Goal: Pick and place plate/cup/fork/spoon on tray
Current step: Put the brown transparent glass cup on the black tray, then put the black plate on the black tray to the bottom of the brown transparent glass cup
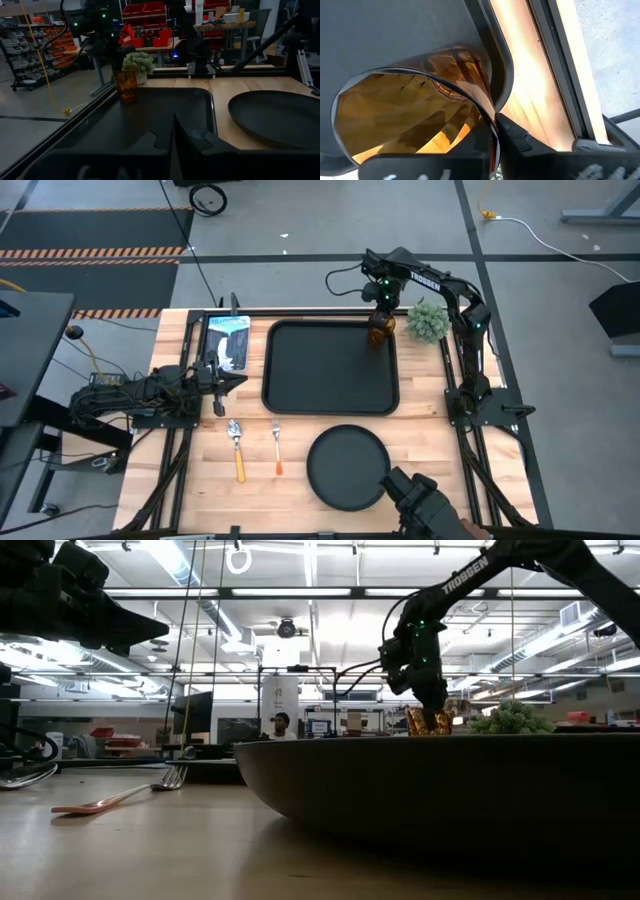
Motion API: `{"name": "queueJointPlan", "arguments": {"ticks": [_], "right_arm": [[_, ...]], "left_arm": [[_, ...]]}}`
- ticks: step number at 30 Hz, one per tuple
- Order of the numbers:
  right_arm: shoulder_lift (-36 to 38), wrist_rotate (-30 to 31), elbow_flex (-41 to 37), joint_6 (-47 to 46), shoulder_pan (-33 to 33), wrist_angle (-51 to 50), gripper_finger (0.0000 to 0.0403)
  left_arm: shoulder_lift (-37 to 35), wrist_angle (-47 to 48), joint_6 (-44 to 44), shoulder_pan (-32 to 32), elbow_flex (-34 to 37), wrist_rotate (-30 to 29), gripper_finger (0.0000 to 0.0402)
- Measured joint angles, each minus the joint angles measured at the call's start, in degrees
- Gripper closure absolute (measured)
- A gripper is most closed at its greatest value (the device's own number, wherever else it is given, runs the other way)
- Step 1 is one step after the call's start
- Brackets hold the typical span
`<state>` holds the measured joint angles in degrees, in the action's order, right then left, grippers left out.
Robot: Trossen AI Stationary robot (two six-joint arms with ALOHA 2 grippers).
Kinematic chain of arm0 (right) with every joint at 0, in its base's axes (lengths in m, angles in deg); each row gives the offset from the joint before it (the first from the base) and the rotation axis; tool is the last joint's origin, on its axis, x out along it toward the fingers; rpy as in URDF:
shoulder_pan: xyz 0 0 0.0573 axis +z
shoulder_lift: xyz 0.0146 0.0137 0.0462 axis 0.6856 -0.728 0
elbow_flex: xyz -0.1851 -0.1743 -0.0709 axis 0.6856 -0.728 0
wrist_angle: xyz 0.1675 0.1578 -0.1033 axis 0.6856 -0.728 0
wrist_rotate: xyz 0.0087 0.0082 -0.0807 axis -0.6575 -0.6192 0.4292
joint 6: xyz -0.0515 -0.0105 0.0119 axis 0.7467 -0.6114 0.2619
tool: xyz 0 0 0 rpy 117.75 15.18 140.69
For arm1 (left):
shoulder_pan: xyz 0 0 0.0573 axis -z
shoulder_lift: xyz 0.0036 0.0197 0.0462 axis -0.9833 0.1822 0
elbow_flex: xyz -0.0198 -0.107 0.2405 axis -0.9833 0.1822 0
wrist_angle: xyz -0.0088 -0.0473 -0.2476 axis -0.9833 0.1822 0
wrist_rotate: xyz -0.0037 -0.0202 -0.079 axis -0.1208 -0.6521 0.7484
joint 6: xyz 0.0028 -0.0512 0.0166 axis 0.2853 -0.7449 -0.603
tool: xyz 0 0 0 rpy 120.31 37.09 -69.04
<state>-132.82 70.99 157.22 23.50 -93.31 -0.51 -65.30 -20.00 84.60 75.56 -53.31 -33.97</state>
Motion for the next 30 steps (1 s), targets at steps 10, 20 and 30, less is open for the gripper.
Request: {"name": "queueJointPlan", "arguments": {"ticks": [10, 20, 30], "right_arm": [[0.00, 0.03, -0.09, -0.09, 0.02, 0.17, 0.0339], [1.11, 5.73, 3.64, -1.01, 1.59, -0.48, 0.0324], [1.11, 7.06, 12.07, -4.29, 7.22, -2.62, 0.0301]], "left_arm": [[0.00, 0.00, 0.00, 0.00, 0.00, 0.00, 0.0377], [0.00, -0.01, 0.00, 0.00, 0.00, -0.01, 0.0377], [0.00, 0.00, 0.00, 0.00, 0.00, -0.02, 0.0377]]}}
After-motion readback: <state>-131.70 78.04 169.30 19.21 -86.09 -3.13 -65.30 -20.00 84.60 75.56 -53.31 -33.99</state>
